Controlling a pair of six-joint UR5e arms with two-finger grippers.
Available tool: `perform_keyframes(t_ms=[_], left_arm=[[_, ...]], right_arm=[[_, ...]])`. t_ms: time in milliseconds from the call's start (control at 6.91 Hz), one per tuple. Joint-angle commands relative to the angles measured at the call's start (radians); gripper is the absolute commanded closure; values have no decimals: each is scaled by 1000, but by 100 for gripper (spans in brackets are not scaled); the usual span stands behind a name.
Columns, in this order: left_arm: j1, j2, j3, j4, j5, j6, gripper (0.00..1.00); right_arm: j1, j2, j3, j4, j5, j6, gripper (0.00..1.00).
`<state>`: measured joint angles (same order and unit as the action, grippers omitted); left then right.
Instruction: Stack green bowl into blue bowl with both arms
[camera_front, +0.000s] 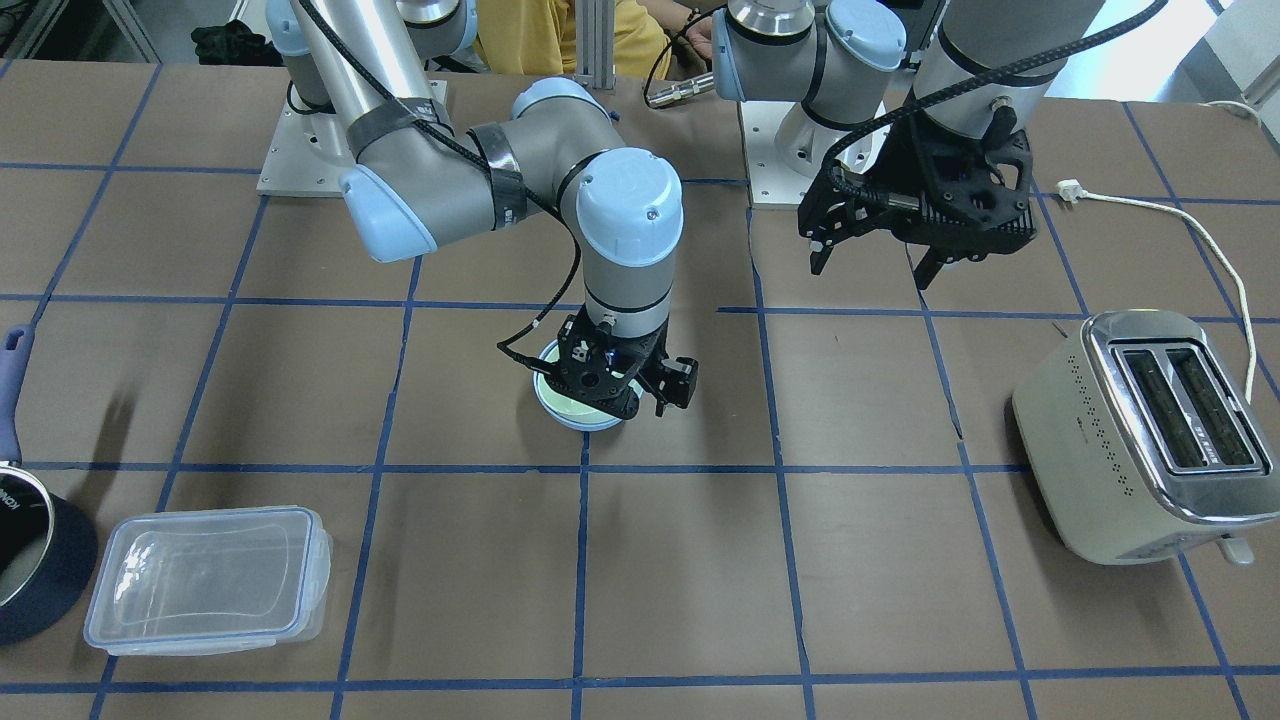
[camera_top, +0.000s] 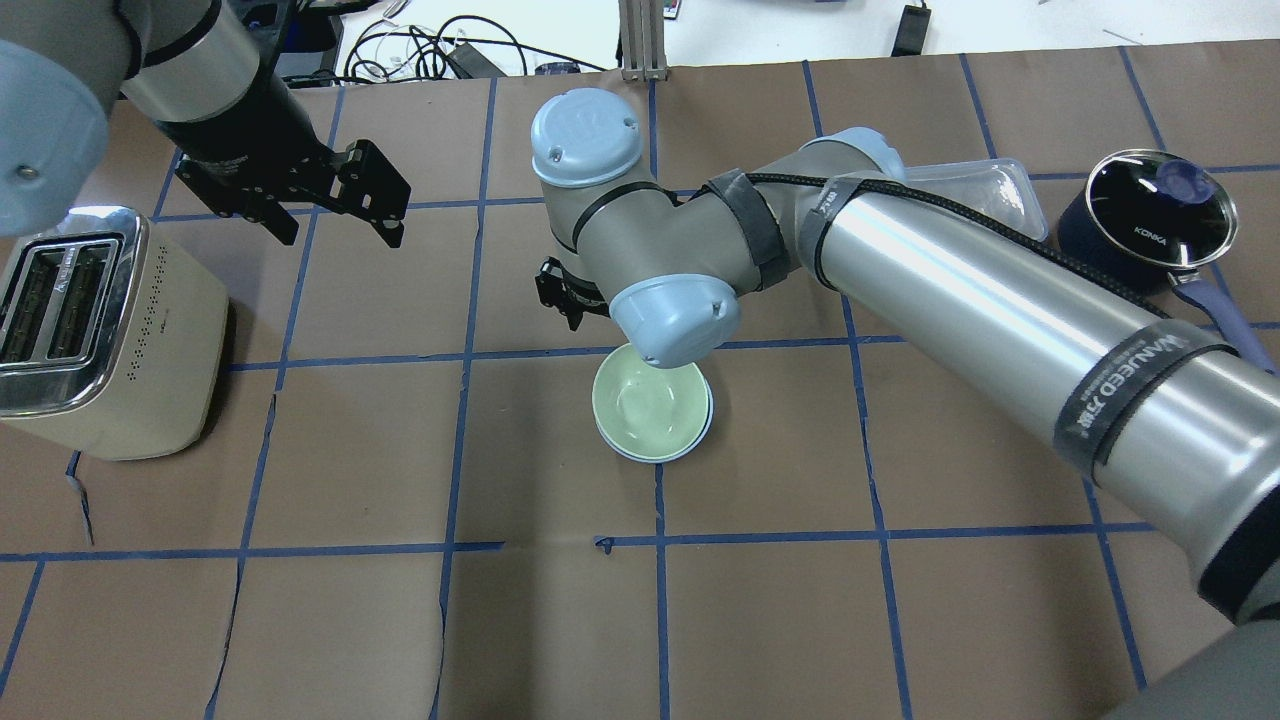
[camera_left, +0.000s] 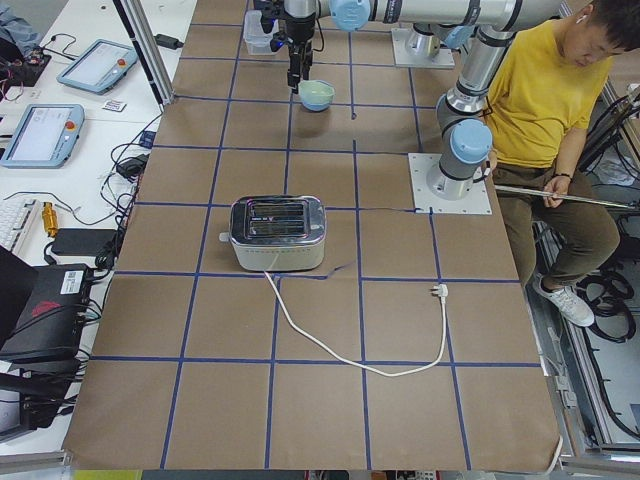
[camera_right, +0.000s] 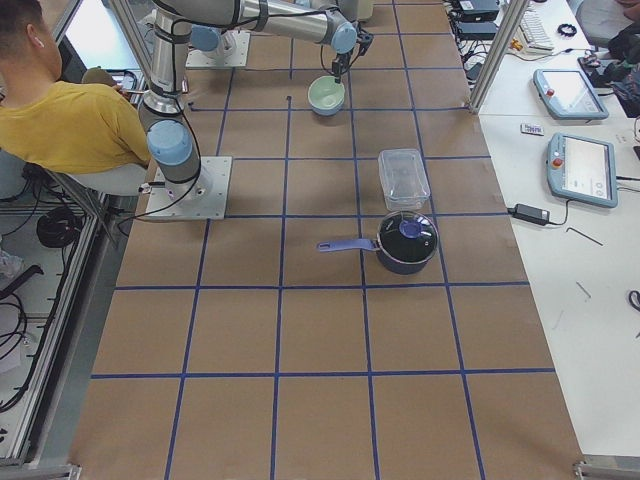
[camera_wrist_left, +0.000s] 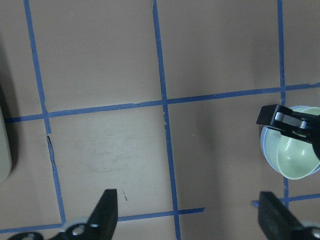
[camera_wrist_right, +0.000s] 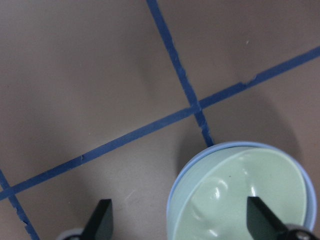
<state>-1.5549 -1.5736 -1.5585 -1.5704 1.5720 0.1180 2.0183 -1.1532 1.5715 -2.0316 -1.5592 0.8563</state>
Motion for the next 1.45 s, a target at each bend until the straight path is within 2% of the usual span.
perform_keyframes(t_ms=[0, 145, 434, 724, 868, 1013, 1303], left_arm=[[-1, 1, 1, 1, 0, 0, 0], [-1, -2, 2, 3, 0, -1, 0], [-1, 0, 3, 3, 0, -1, 0], [1, 1, 2, 3, 0, -1, 0], [-1, 0, 3, 3, 0, -1, 0], [-1, 0, 2, 3, 0, -1, 0], [1, -2, 2, 3, 0, -1, 0]], right_arm=[[-122, -135, 5, 110, -10, -217, 0], [-191, -179, 8, 185, -21, -311, 0], [-306, -224, 12, 233, -22, -501, 0], [-374, -322, 16, 370, -25, -681, 0], [-439, -394, 16, 423, -27, -727, 0], [-472, -419, 19, 442, -21, -762, 0], [-471, -451, 44, 482, -13, -781, 0]])
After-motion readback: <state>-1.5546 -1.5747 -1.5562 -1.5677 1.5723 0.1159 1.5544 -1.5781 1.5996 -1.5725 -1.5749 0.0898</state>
